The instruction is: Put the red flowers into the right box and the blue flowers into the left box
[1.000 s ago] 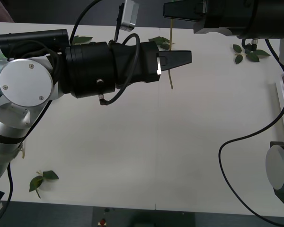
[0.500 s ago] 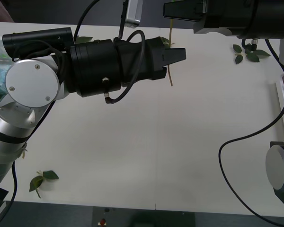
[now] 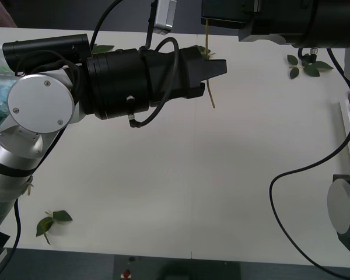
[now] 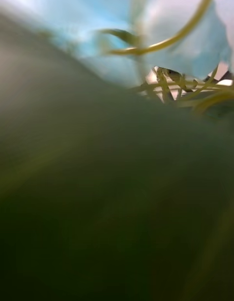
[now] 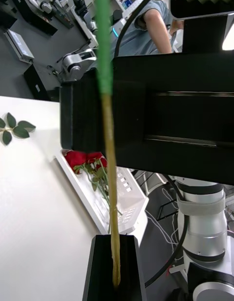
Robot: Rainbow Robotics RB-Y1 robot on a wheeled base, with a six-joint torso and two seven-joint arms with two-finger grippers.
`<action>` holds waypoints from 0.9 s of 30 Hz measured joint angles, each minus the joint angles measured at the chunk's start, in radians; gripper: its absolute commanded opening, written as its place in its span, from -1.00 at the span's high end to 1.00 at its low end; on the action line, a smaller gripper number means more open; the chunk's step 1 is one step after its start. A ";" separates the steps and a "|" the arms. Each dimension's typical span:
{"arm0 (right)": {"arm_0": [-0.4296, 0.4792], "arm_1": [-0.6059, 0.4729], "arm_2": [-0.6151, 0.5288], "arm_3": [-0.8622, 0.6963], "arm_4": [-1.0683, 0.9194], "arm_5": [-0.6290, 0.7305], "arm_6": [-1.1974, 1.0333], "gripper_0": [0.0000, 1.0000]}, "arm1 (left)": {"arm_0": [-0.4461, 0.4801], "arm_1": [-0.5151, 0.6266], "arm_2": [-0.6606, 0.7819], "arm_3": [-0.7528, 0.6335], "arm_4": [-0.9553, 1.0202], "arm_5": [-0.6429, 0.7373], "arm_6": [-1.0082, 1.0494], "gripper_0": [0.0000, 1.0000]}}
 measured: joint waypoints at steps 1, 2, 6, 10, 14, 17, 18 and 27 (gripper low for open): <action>0.000 0.000 0.000 0.000 0.000 0.000 0.000 -1.00 | 0.000 0.007 0.000 0.000 0.002 -0.002 0.000 1.00; 0.000 0.000 0.000 0.000 0.000 0.000 0.000 -1.00 | 0.000 0.018 0.000 0.000 0.010 -0.007 0.000 1.00; 0.000 0.000 0.000 0.000 0.000 0.000 0.000 -1.00 | 0.000 0.098 0.000 0.000 0.061 -0.028 0.002 1.00; 0.000 0.000 0.000 0.000 0.000 0.000 0.000 -1.00 | 0.008 0.190 0.022 0.000 0.097 -0.028 0.002 1.00; 0.000 0.000 0.000 0.000 0.000 0.000 0.000 -1.00 | 0.049 0.265 0.090 0.000 0.140 -0.028 0.002 1.00; 0.000 0.000 0.000 0.000 0.000 0.000 0.000 -1.00 | 0.094 0.325 0.159 0.000 0.156 -0.010 0.002 1.00; 0.000 0.000 0.000 0.000 0.000 0.000 0.000 -1.00 | 0.108 0.344 0.184 0.000 0.158 0.011 0.002 1.00; 0.001 -0.003 -0.025 0.000 -0.015 0.000 0.000 -1.00 | 0.208 0.515 0.535 0.069 0.210 0.397 0.002 1.00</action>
